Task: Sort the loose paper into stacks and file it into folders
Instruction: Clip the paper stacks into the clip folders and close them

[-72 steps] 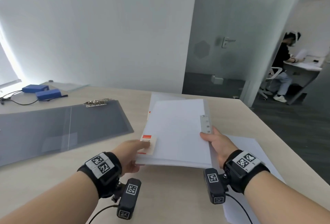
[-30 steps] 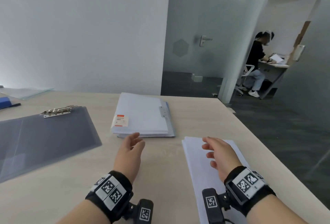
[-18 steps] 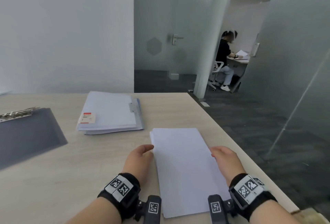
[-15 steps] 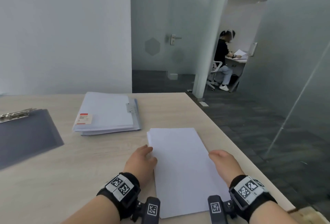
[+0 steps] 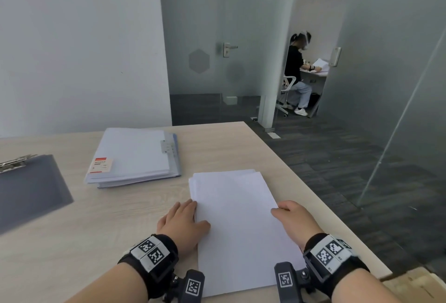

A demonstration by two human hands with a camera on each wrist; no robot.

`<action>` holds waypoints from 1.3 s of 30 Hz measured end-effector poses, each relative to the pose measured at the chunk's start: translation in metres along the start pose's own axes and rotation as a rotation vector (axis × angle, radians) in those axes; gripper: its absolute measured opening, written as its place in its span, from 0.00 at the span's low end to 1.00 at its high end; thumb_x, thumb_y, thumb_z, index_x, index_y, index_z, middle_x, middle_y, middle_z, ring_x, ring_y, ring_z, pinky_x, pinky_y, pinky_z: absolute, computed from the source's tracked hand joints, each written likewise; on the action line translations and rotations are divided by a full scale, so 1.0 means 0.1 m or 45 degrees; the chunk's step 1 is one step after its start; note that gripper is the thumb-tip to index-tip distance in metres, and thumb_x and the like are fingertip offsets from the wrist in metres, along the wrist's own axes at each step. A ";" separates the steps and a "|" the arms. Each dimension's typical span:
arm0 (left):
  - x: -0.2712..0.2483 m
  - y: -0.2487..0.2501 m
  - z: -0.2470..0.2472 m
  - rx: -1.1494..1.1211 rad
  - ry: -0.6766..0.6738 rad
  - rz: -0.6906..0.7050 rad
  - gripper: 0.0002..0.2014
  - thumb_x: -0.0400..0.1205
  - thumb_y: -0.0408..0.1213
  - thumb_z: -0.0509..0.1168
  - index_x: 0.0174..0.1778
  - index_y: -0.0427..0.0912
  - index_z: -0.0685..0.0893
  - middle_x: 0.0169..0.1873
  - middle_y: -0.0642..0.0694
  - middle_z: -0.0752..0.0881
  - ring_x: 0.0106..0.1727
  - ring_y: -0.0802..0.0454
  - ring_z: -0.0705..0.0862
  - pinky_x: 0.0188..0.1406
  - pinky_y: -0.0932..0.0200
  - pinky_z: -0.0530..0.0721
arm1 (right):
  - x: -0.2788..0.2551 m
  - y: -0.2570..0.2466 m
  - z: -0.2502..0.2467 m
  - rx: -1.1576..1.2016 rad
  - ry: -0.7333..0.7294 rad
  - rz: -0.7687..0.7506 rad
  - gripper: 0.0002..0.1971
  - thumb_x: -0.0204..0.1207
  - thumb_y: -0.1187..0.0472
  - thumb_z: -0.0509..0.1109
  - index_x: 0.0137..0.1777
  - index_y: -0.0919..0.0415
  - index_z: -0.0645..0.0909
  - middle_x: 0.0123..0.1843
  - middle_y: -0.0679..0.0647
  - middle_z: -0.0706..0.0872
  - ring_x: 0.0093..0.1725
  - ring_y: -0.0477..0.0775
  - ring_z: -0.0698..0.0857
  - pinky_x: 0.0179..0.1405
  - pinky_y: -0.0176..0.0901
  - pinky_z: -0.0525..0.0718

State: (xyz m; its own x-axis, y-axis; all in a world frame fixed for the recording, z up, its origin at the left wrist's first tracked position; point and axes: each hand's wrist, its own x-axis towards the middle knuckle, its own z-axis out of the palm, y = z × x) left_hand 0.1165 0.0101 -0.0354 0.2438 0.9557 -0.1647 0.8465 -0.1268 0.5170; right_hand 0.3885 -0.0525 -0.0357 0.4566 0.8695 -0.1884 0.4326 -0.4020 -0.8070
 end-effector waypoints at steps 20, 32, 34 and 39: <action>0.02 -0.01 0.02 0.068 -0.053 -0.009 0.40 0.80 0.59 0.59 0.89 0.60 0.53 0.89 0.60 0.50 0.89 0.54 0.42 0.87 0.45 0.42 | -0.05 0.05 -0.05 0.343 0.028 -0.069 0.19 0.75 0.77 0.64 0.55 0.55 0.87 0.48 0.51 0.94 0.51 0.59 0.92 0.60 0.63 0.88; -0.06 -0.02 -0.10 -0.628 0.119 0.019 0.08 0.79 0.51 0.68 0.51 0.61 0.89 0.68 0.68 0.78 0.71 0.60 0.78 0.73 0.52 0.70 | -0.17 -0.01 -0.20 0.710 0.002 0.025 0.15 0.80 0.80 0.60 0.55 0.65 0.83 0.54 0.68 0.91 0.46 0.66 0.89 0.52 0.62 0.87; -0.16 0.05 -0.14 -0.845 0.172 0.098 0.01 0.83 0.41 0.71 0.47 0.49 0.88 0.53 0.63 0.88 0.57 0.57 0.86 0.56 0.60 0.78 | -0.24 -0.08 -0.26 0.829 -0.045 0.031 0.15 0.81 0.80 0.59 0.57 0.65 0.82 0.54 0.69 0.90 0.45 0.67 0.88 0.51 0.62 0.86; -0.45 0.15 -0.29 -1.383 0.126 0.154 0.05 0.89 0.34 0.61 0.55 0.38 0.81 0.45 0.41 0.93 0.40 0.46 0.89 0.40 0.45 0.88 | -0.41 -0.31 -0.27 1.019 -0.163 -0.019 0.18 0.80 0.80 0.56 0.64 0.68 0.80 0.59 0.73 0.88 0.52 0.72 0.87 0.62 0.75 0.81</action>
State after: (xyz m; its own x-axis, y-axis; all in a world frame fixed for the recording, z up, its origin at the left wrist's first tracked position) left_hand 0.1043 -0.0274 0.0036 0.2168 0.9760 -0.0197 -0.0602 0.0335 0.9976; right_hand 0.3774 -0.0830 0.0116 0.3414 0.9188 -0.1979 -0.2713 -0.1053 -0.9567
